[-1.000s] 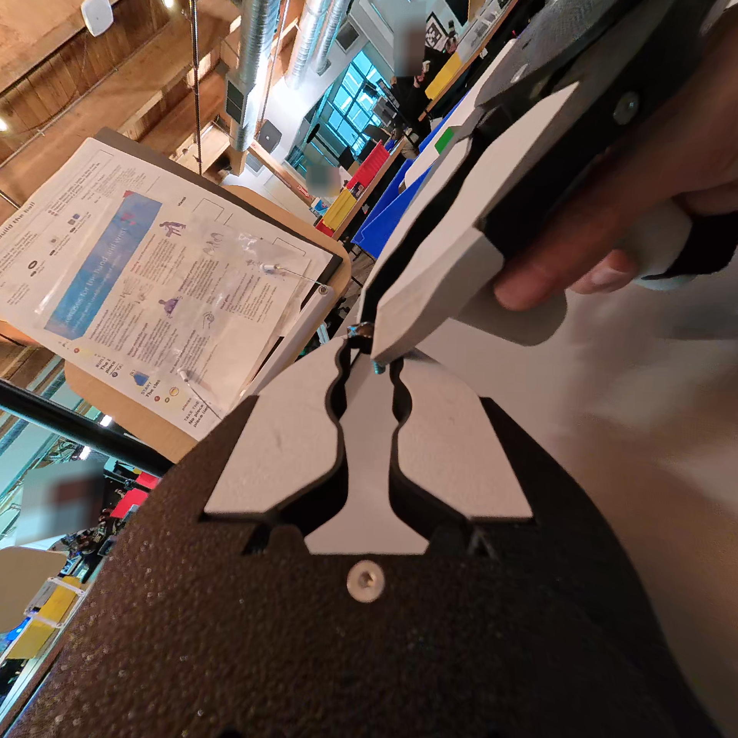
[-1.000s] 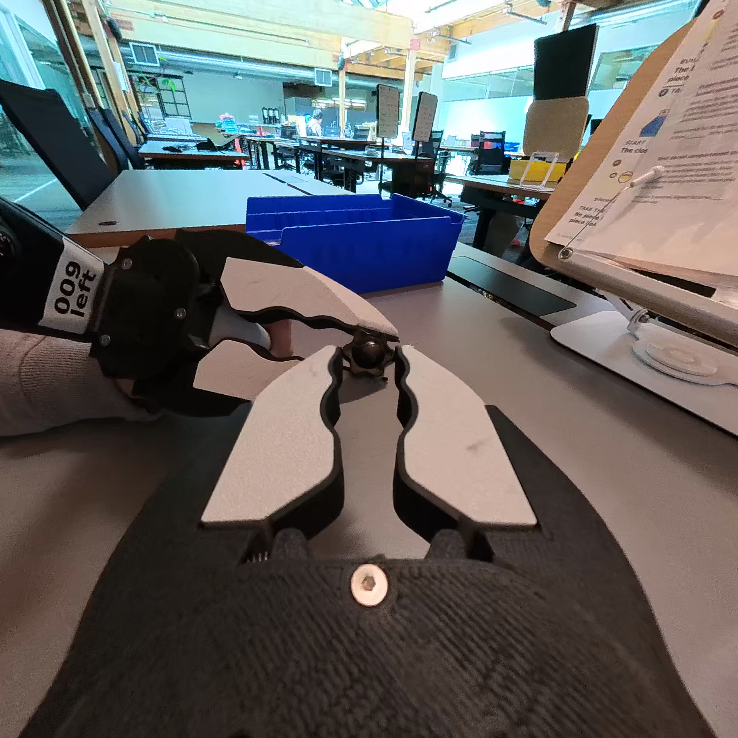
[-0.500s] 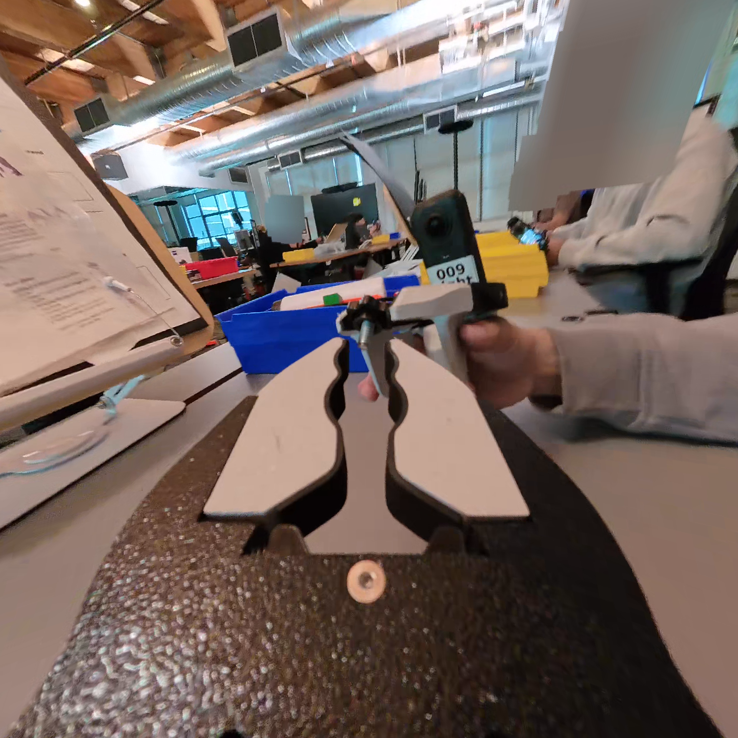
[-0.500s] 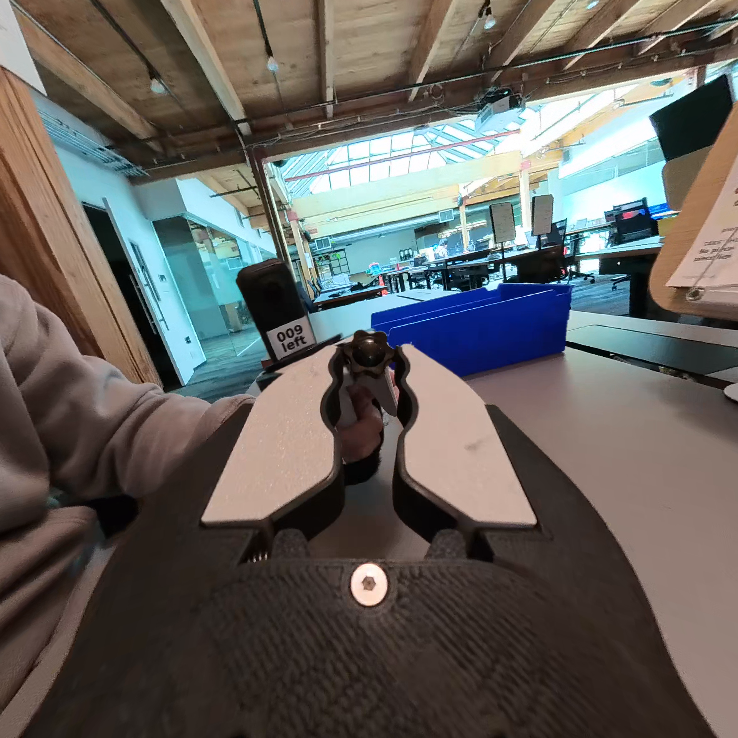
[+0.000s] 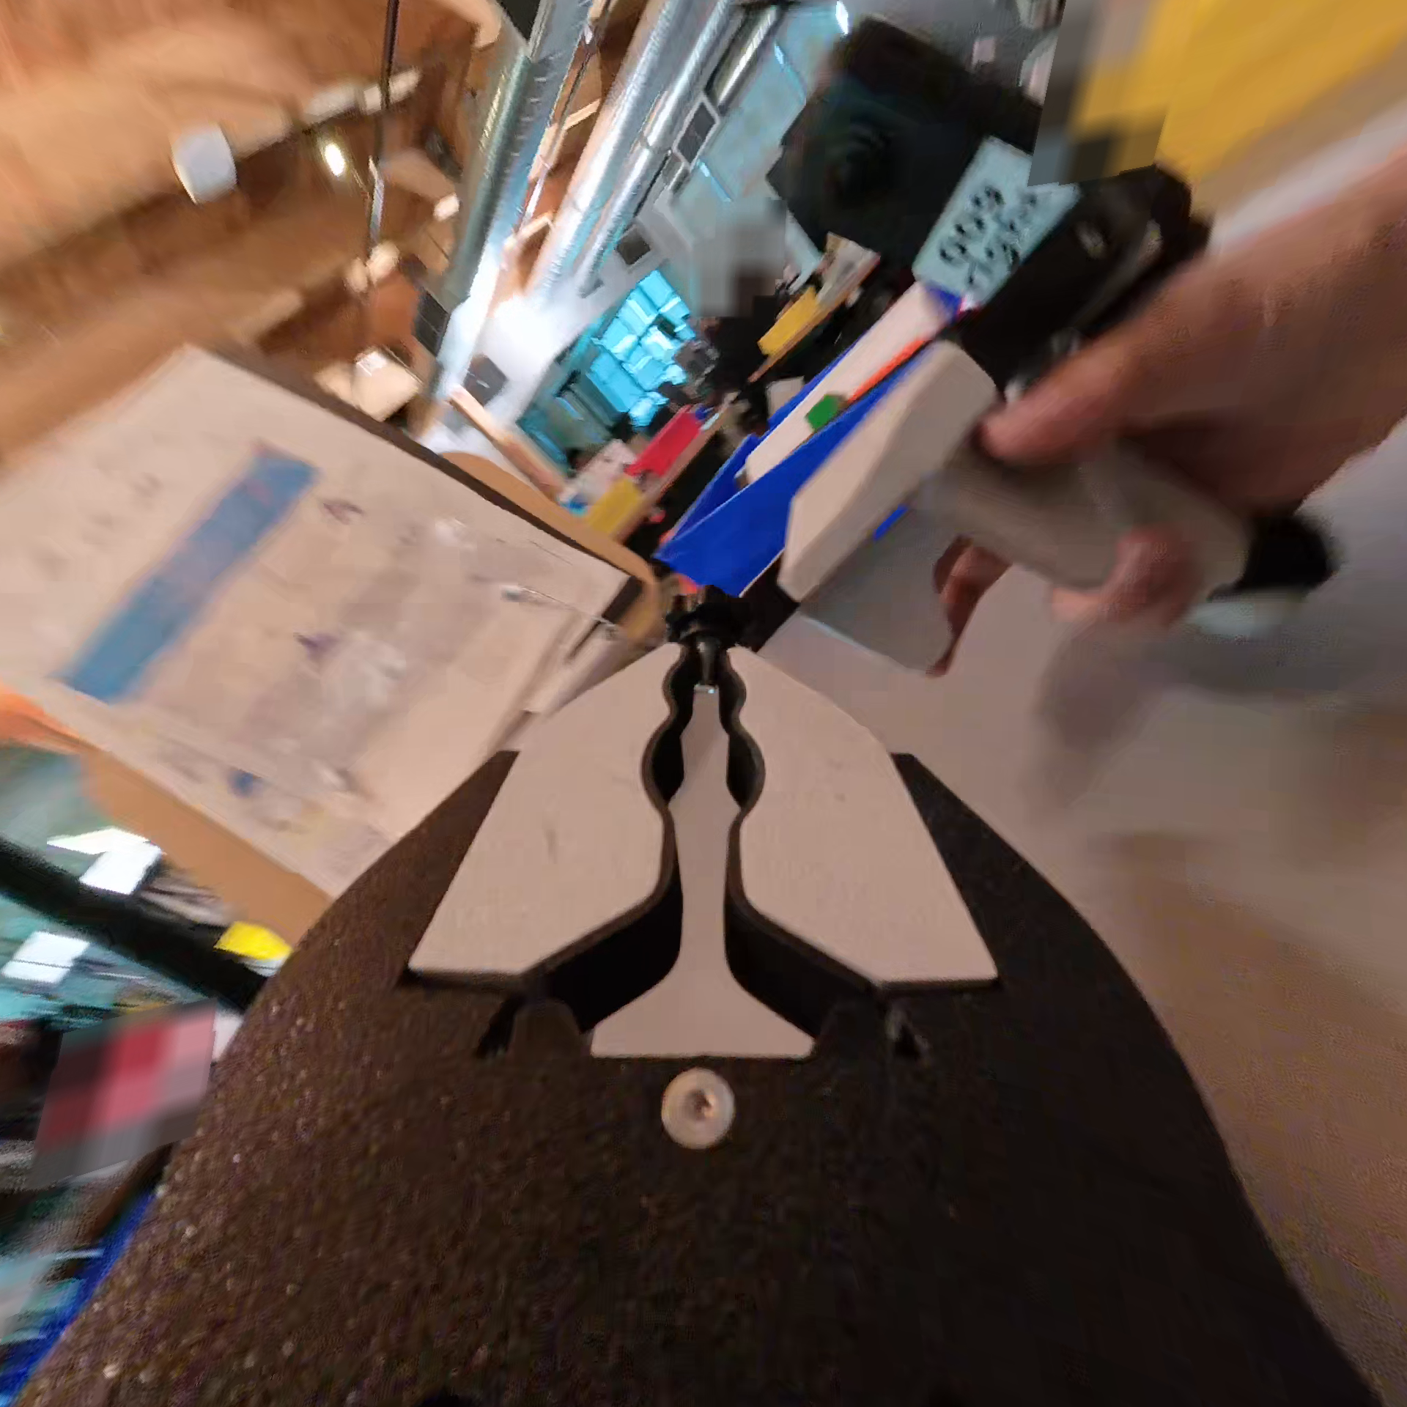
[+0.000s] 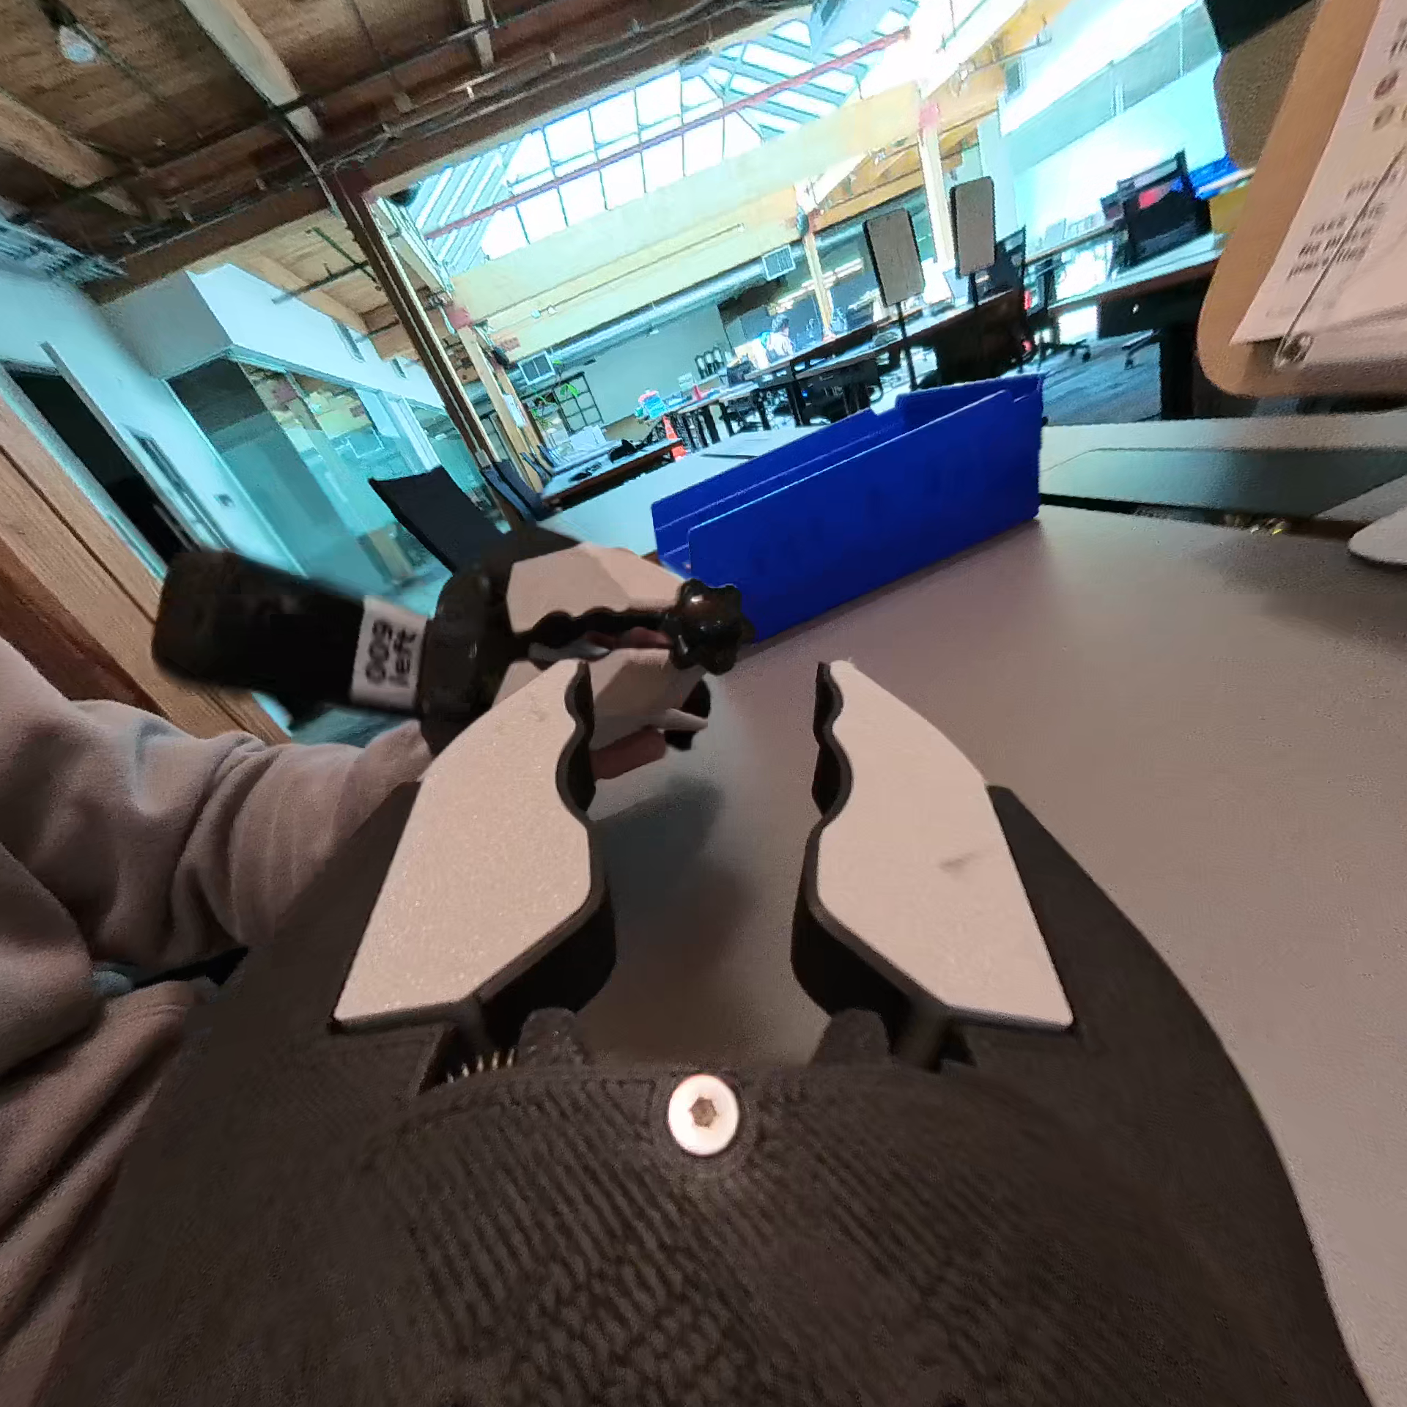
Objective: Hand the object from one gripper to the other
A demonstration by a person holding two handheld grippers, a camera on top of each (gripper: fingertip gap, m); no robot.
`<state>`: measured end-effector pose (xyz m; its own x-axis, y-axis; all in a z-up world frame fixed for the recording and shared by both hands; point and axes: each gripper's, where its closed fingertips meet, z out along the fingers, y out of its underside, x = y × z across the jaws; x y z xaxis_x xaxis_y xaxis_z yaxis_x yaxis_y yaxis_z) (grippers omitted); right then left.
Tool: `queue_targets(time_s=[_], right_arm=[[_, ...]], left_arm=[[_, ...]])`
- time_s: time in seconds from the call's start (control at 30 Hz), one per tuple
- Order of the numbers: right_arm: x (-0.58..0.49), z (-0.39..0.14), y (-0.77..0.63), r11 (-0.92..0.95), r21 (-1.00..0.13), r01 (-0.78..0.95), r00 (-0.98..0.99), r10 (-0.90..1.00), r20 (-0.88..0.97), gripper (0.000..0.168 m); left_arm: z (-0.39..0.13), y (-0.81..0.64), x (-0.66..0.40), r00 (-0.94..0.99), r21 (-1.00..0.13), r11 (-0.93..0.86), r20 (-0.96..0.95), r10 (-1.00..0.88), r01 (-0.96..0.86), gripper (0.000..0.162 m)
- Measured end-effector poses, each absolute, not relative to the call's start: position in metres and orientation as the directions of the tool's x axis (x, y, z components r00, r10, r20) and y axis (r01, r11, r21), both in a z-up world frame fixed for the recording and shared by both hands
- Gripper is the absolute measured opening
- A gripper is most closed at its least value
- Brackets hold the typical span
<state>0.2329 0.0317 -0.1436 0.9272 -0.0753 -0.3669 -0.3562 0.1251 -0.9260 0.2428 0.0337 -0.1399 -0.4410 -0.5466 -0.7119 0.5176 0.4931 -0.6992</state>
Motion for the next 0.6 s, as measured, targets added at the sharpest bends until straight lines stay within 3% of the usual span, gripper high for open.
queue_targets(time_s=[0.07,0.17,0.27,0.6], right_arm=[[0.231,-0.142,0.032,0.151,-0.879,-0.452,0.888,-0.019,-0.459,0.054],[0.235,-0.139,0.027,0.185,-0.760,-0.623,0.780,0.076,-0.621,0.041],[0.235,-0.146,0.025,0.143,-0.694,-0.706,0.708,0.115,-0.696,0.030],[0.231,-0.162,0.031,0.059,-0.687,-0.725,0.689,0.081,-0.720,0.023]], left_arm=[[-0.142,0.029,0.239,-0.303,-0.533,0.607,-0.843,-0.445,0.590,0.005],[-0.149,0.020,0.235,-0.247,-0.425,0.651,-0.903,-0.351,0.629,0.005],[-0.151,0.021,0.236,-0.223,-0.392,0.673,-0.918,-0.326,0.628,0.005],[-0.160,0.026,0.243,-0.158,-0.273,0.747,-0.962,-0.224,0.606,0.005]])
